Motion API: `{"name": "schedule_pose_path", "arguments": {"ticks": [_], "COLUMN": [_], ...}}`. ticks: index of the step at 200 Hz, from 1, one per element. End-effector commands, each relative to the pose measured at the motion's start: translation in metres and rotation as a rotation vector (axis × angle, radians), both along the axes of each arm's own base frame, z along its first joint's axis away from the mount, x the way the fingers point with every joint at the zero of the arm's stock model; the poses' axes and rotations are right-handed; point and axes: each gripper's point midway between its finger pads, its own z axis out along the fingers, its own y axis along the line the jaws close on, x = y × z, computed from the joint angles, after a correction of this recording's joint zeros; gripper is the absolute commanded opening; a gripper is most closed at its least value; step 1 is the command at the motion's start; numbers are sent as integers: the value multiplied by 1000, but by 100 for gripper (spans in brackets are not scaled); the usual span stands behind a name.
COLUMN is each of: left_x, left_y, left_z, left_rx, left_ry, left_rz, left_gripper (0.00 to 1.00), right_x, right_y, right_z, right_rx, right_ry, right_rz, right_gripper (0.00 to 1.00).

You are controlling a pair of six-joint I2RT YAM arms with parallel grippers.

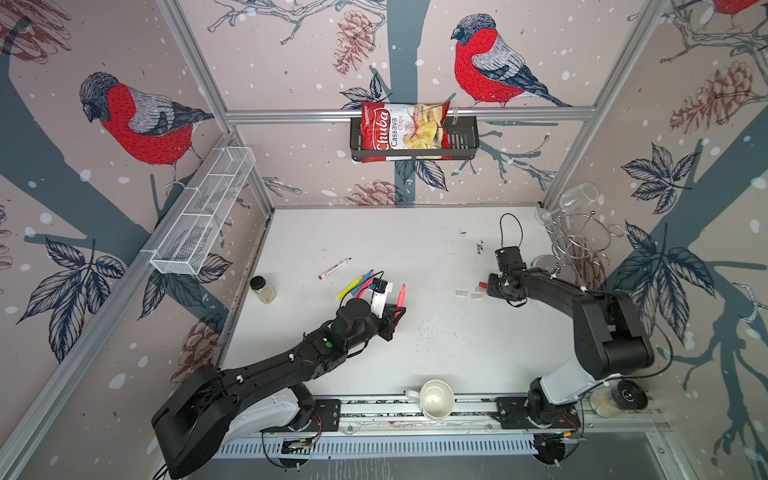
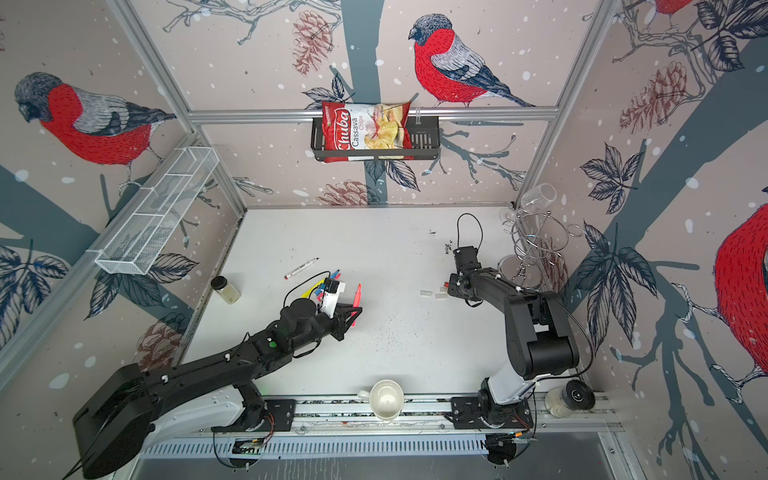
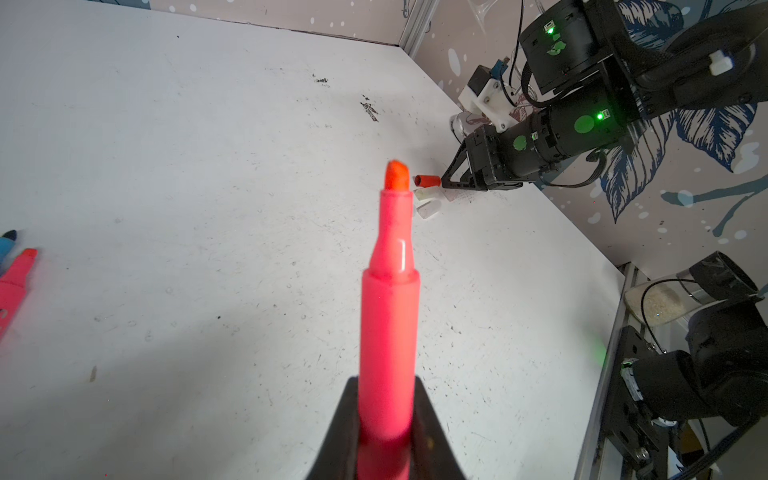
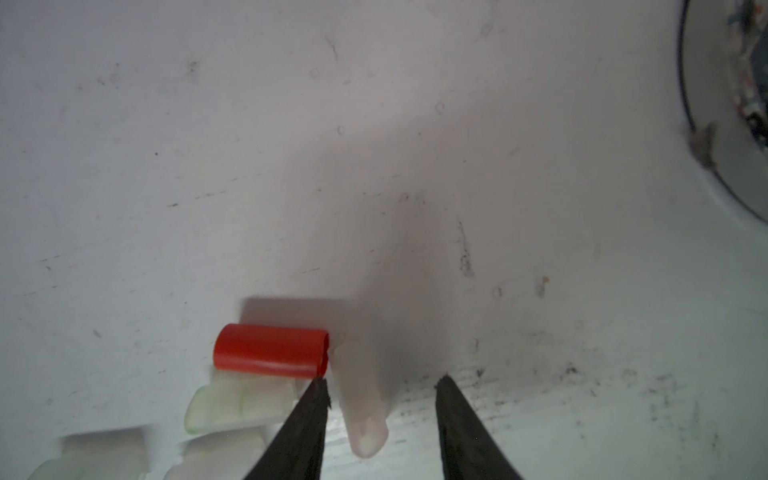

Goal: Insert the pens into the pen caps
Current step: 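Grasp a translucent pen cap with the right gripper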

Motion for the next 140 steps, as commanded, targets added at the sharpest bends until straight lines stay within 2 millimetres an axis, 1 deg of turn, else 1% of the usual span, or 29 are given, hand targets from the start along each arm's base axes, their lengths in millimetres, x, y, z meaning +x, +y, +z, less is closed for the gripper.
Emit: {"name": "schedule_pose_path", "arguments": {"ticks": [1, 39, 78, 93, 108, 124, 140], "left_x": [0, -1, -1, -1, -1, -1, -1], "left_y": [1, 2, 3, 3, 2, 2, 0], "left_z": [1, 0, 2, 3, 4, 5, 7], "left_rx": [10, 15, 13, 13, 11, 9, 0], "left_ry": [-15, -14, -17, -18, -19, -21, -23], "left_rz": [-6, -2, 0, -1, -2, -4, -11], "left_gripper": [0, 0, 0, 0, 0, 0, 0], "right_x": [0, 1, -4, -6, -6, -7, -7], "right_y": [1, 2, 3, 2, 3, 7, 11], "right_z": [-4, -8, -14, -14, -11, -5, 7], "right_rx": [-8, -15, -13, -14, -5, 7, 16], "right_ry": [16, 29, 41, 42, 34, 17, -11], "right_rz": [24, 33, 40, 40, 39, 42, 49], "right_gripper": [44, 40, 29, 22, 17, 15, 14]}}
